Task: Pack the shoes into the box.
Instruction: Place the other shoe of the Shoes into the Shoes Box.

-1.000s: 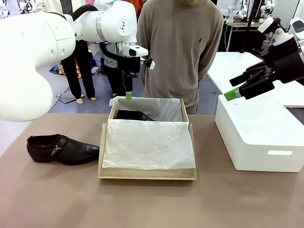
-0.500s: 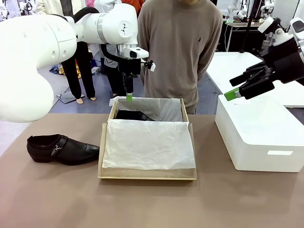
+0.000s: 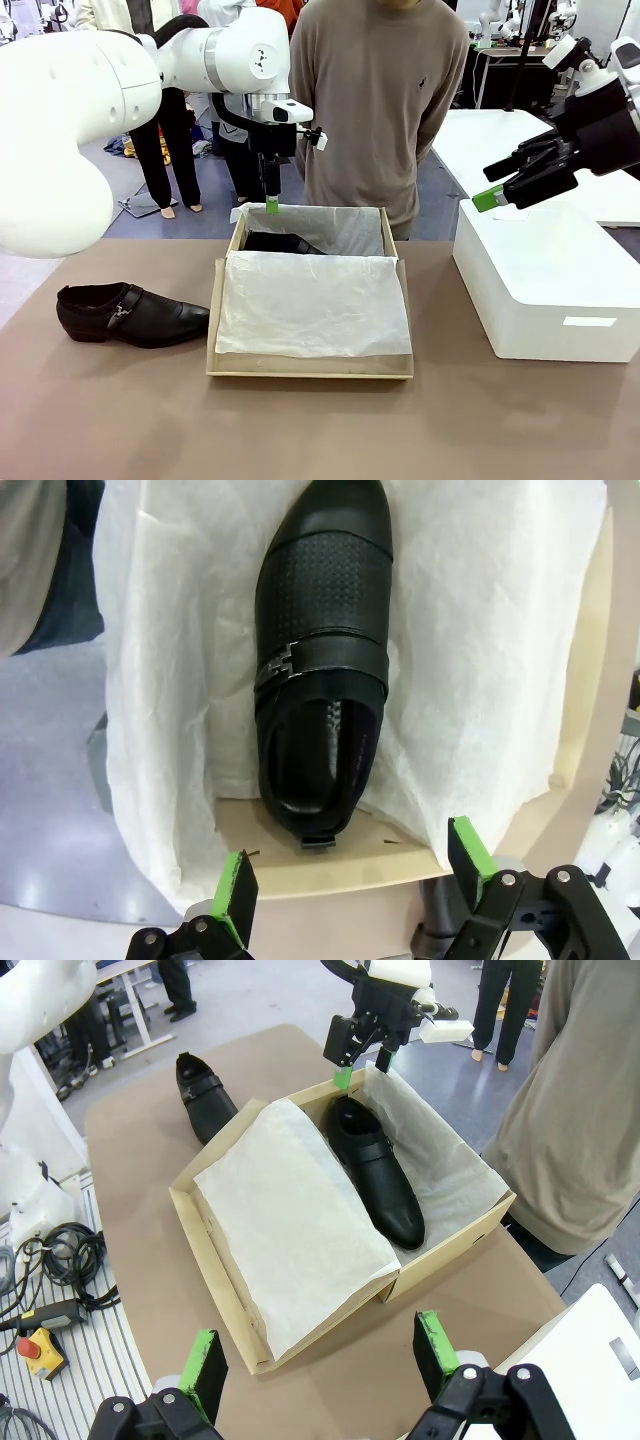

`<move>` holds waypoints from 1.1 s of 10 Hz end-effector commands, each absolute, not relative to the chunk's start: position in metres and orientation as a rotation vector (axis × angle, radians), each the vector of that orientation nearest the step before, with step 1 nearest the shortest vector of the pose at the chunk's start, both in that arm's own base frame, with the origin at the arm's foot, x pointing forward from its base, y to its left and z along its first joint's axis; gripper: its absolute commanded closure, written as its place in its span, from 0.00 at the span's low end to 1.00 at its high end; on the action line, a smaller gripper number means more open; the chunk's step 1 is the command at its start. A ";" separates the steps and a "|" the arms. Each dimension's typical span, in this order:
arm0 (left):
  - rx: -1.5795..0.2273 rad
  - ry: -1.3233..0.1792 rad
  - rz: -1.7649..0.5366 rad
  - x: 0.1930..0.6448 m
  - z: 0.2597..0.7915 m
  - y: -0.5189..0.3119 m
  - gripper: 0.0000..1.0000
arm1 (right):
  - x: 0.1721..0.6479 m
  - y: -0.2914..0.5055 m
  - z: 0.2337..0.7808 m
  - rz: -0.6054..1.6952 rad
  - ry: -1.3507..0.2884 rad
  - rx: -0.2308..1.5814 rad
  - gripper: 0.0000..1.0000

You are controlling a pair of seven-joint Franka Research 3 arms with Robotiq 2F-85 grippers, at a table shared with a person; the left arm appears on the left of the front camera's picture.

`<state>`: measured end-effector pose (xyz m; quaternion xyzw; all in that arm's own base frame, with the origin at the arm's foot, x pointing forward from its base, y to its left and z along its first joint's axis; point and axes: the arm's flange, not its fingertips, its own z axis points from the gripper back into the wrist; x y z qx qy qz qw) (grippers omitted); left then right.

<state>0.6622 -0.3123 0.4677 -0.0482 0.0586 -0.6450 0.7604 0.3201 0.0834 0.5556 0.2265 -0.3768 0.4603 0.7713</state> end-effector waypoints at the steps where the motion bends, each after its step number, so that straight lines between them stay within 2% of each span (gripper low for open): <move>1: -0.105 0.128 -1.404 0.662 0.468 -0.312 0.00 | 0.324 0.083 0.555 1.020 -0.835 0.508 0.00; 7: 0.048 -0.024 -1.565 0.583 0.497 -0.217 0.00 | 0.324 0.083 0.555 1.020 -0.835 0.508 0.00; 11: 0.044 -0.067 -1.655 0.560 0.496 -0.115 0.00 | 0.324 0.083 0.555 1.020 -0.835 0.508 0.00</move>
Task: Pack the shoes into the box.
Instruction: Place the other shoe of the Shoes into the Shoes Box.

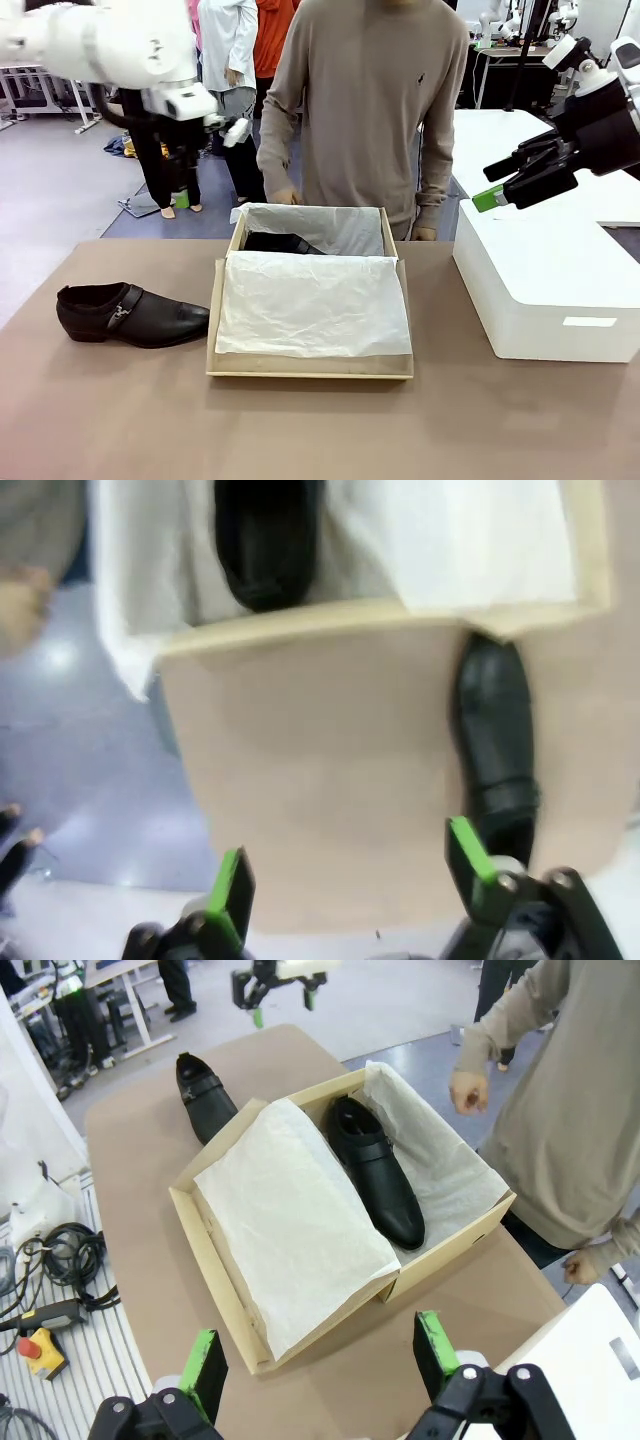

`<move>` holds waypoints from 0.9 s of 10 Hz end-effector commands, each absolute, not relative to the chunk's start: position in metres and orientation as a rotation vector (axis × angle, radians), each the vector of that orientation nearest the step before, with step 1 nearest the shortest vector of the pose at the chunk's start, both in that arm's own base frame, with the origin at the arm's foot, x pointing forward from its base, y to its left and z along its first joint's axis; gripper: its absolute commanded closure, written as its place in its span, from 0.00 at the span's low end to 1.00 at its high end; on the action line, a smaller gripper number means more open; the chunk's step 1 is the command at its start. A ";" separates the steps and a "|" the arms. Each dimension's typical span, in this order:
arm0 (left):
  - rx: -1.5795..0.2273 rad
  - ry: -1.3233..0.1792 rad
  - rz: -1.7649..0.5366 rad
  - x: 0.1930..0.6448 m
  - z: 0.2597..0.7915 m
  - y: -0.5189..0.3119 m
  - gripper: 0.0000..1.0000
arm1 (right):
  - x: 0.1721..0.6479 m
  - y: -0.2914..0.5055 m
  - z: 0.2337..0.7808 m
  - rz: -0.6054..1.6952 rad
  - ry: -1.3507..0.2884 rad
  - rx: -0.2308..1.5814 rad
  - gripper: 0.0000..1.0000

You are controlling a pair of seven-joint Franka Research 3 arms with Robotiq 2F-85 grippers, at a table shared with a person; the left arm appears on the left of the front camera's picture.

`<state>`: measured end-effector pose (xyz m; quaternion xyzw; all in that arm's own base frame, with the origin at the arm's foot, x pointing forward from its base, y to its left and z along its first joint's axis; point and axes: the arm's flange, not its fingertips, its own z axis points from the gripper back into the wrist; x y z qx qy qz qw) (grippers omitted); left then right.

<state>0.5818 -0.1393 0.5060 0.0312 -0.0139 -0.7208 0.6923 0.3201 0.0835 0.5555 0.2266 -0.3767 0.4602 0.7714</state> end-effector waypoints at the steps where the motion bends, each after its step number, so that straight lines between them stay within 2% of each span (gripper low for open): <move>1: 0.015 -0.105 -1.682 0.563 0.494 -0.093 0.00 | 0.324 0.083 0.555 1.020 -0.835 0.508 0.00; 5: -0.059 -0.103 -1.632 0.580 0.484 -0.061 0.00 | 0.324 0.083 0.555 1.020 -0.835 0.508 0.00; 9: -0.025 -0.093 -1.646 0.573 0.485 -0.058 0.00 | 0.324 0.083 0.555 1.020 -0.835 0.508 0.00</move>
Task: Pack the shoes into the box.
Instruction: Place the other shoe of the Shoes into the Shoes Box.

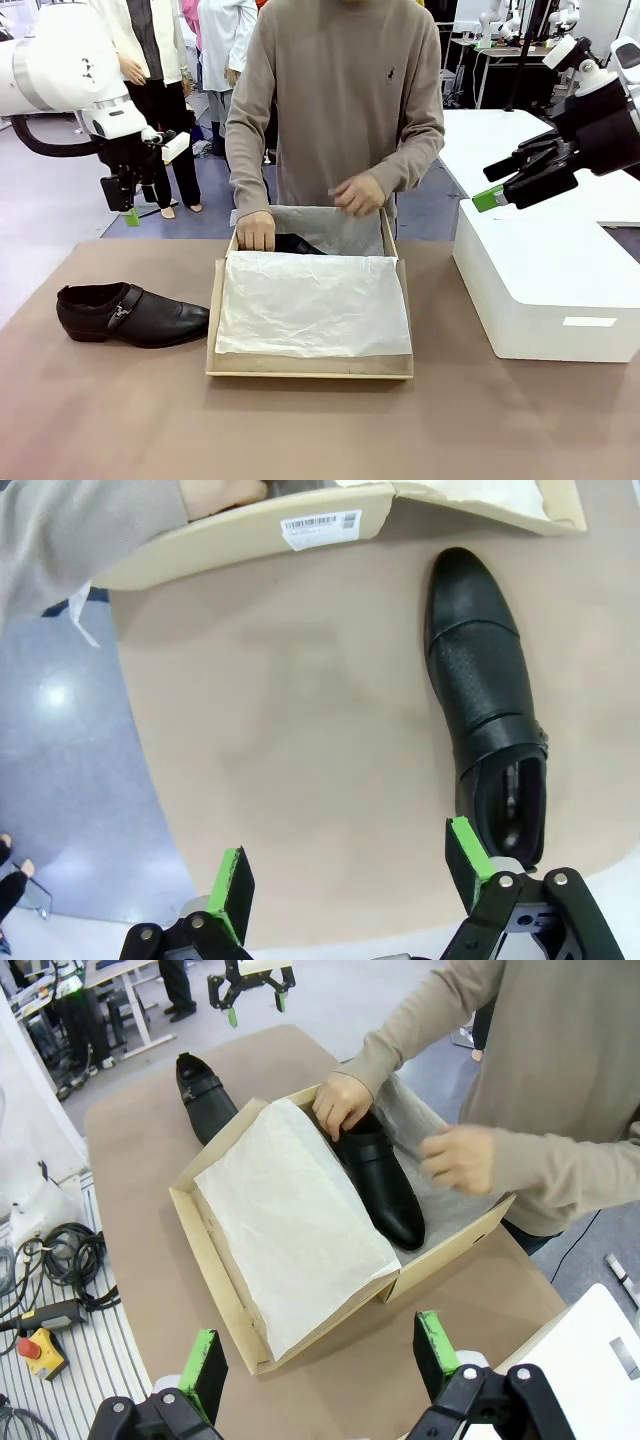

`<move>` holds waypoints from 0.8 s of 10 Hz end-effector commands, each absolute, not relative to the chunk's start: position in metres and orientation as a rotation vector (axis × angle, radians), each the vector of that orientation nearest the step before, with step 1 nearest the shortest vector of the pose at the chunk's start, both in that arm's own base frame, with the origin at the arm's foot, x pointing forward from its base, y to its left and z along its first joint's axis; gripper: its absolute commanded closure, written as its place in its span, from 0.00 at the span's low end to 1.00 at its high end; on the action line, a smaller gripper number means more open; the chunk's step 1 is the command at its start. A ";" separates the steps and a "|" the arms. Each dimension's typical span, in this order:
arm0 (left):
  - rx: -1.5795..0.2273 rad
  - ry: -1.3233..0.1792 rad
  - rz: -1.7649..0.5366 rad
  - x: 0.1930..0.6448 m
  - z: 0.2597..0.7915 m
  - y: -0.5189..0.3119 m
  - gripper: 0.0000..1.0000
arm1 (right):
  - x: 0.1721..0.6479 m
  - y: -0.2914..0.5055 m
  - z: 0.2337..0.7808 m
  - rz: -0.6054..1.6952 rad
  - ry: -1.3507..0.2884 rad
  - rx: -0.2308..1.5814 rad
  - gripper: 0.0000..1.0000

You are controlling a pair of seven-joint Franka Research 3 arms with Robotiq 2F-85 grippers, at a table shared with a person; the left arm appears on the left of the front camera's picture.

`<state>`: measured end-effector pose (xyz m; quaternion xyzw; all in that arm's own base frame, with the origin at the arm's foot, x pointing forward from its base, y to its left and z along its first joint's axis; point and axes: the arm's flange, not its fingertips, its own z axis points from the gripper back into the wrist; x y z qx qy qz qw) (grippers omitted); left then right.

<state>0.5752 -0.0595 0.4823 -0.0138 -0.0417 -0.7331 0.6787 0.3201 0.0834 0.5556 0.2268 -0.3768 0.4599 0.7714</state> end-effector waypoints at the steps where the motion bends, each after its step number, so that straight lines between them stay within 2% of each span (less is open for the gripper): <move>1: -0.025 -0.093 -1.646 0.573 0.485 -0.058 0.00 | 0.324 0.083 0.555 1.020 -0.835 0.508 0.00; 8: -0.031 -0.094 -1.647 0.575 0.482 -0.060 0.00 | 0.324 0.083 0.555 1.020 -0.835 0.508 0.00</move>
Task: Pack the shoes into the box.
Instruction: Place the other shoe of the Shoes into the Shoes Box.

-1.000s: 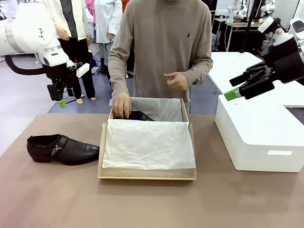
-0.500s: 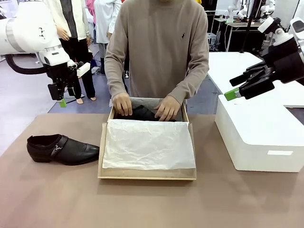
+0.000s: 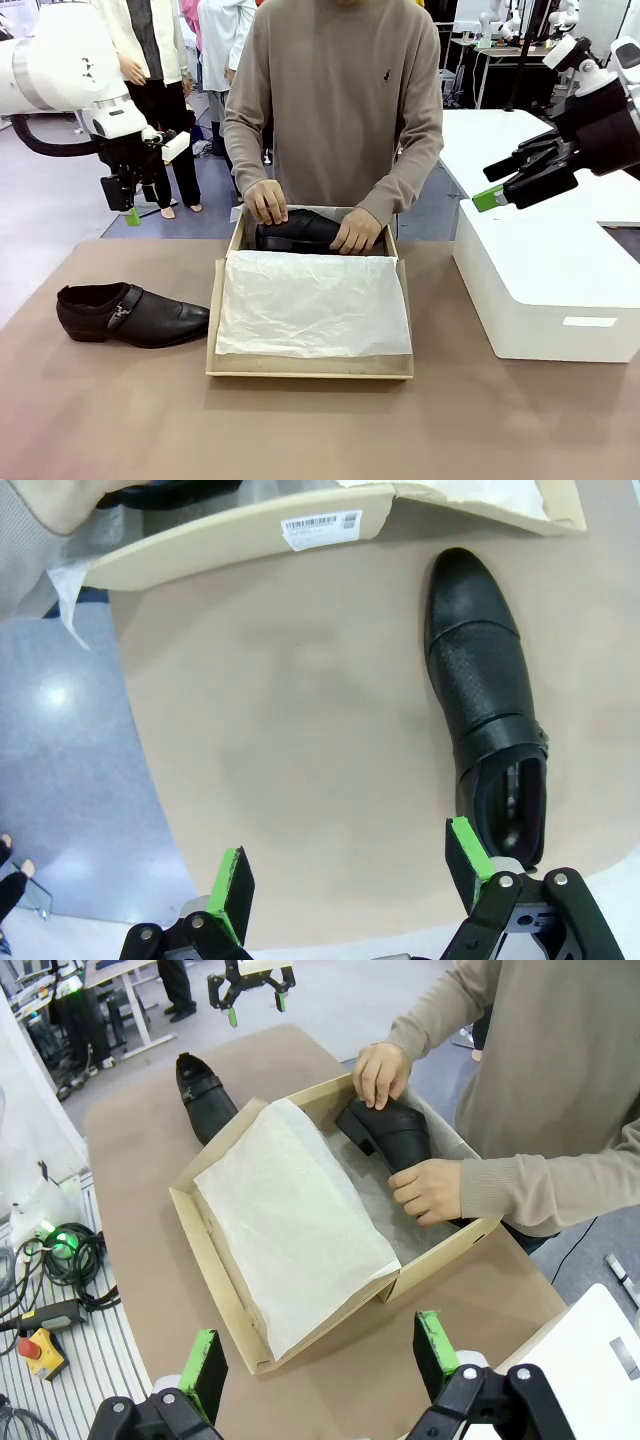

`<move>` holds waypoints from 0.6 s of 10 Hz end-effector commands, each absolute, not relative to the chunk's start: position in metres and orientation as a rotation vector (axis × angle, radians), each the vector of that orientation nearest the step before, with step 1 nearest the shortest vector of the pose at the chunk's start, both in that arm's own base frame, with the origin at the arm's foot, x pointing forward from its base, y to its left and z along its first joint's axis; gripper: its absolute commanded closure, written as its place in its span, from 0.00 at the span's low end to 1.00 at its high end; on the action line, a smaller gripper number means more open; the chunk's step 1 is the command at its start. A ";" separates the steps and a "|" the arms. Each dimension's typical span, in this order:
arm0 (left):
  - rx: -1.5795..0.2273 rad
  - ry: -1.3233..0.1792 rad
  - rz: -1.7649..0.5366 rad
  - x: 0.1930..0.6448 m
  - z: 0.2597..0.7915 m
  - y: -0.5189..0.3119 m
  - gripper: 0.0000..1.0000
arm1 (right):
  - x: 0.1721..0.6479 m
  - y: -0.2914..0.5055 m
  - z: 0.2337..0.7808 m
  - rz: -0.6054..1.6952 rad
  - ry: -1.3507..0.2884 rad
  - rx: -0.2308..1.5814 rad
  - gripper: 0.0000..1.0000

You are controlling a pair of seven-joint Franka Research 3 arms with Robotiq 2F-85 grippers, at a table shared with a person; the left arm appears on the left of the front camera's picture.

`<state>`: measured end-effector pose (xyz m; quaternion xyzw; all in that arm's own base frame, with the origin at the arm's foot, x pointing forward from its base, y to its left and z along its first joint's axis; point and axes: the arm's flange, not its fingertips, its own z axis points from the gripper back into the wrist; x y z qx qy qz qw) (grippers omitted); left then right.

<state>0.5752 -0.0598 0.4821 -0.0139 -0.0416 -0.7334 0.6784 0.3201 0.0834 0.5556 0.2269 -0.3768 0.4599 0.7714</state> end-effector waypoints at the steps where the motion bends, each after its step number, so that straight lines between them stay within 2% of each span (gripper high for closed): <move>1: -0.032 -0.075 -1.601 0.564 0.485 -0.054 0.00 | 0.324 0.083 0.555 1.020 -0.835 0.508 0.00; 6: 0.041 -0.087 -1.504 0.507 0.478 -0.019 0.00 | 0.324 0.083 0.555 1.020 -0.835 0.508 0.00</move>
